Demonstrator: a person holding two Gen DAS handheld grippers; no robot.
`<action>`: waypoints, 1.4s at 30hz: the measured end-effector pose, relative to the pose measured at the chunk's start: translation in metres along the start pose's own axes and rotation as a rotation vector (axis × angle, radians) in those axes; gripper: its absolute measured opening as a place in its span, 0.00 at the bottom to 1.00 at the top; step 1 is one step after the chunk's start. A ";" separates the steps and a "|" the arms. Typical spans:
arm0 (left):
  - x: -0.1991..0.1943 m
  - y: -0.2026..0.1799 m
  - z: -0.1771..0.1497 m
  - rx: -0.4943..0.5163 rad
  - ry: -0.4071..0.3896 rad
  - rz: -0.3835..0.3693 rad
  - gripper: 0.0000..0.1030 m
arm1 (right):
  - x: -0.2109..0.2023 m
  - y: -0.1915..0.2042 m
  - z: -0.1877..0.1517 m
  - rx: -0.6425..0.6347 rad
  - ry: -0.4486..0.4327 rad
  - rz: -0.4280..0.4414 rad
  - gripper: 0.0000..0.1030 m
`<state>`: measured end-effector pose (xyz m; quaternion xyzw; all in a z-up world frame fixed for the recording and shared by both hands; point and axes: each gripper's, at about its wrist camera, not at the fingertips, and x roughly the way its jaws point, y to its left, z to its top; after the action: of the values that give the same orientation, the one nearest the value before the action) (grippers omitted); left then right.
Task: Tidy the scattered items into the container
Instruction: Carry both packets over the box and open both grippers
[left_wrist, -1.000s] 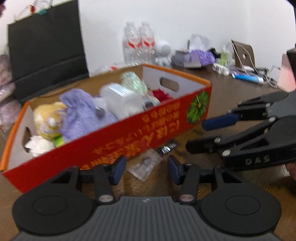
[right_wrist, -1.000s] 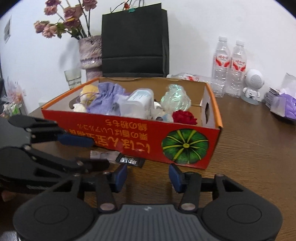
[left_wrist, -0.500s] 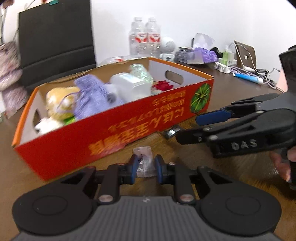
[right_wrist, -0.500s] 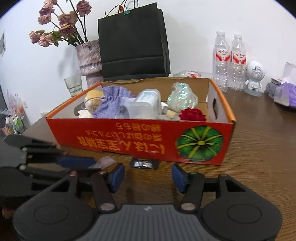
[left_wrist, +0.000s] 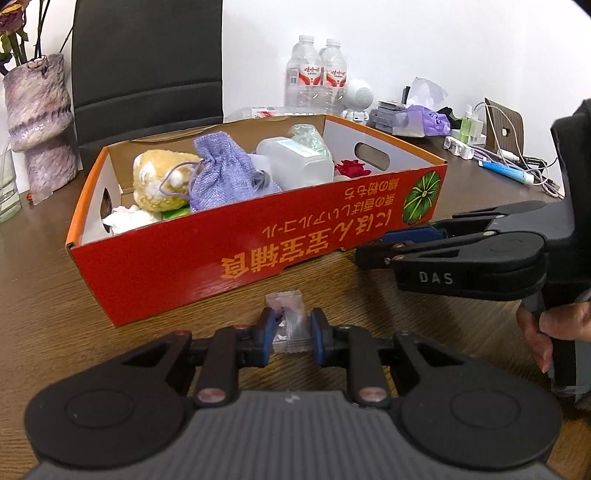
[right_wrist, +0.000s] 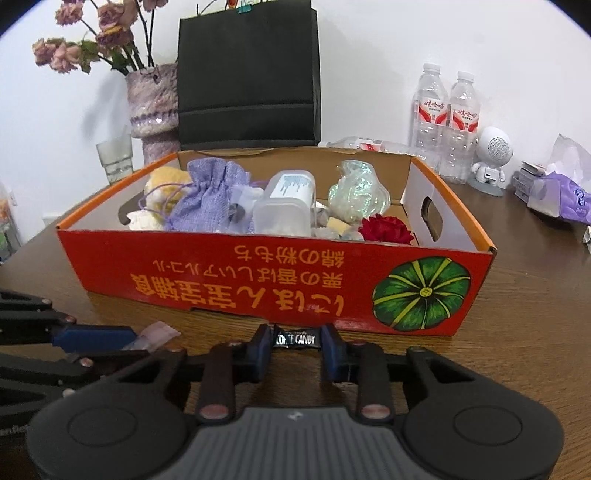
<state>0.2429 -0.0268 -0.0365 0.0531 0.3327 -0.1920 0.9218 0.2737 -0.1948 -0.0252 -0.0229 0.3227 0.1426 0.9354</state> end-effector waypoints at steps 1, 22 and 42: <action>0.000 0.000 0.000 0.000 -0.001 0.000 0.21 | -0.002 -0.001 -0.001 0.000 -0.006 0.008 0.27; -0.059 0.015 0.105 -0.112 -0.416 0.149 0.21 | -0.055 -0.025 0.096 -0.015 -0.325 0.054 0.28; 0.047 0.059 0.137 -0.212 -0.252 0.277 0.99 | 0.072 -0.048 0.134 0.041 -0.149 0.073 0.83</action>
<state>0.3803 -0.0180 0.0377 -0.0233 0.2226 -0.0325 0.9741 0.4214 -0.2043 0.0339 0.0188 0.2558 0.1712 0.9513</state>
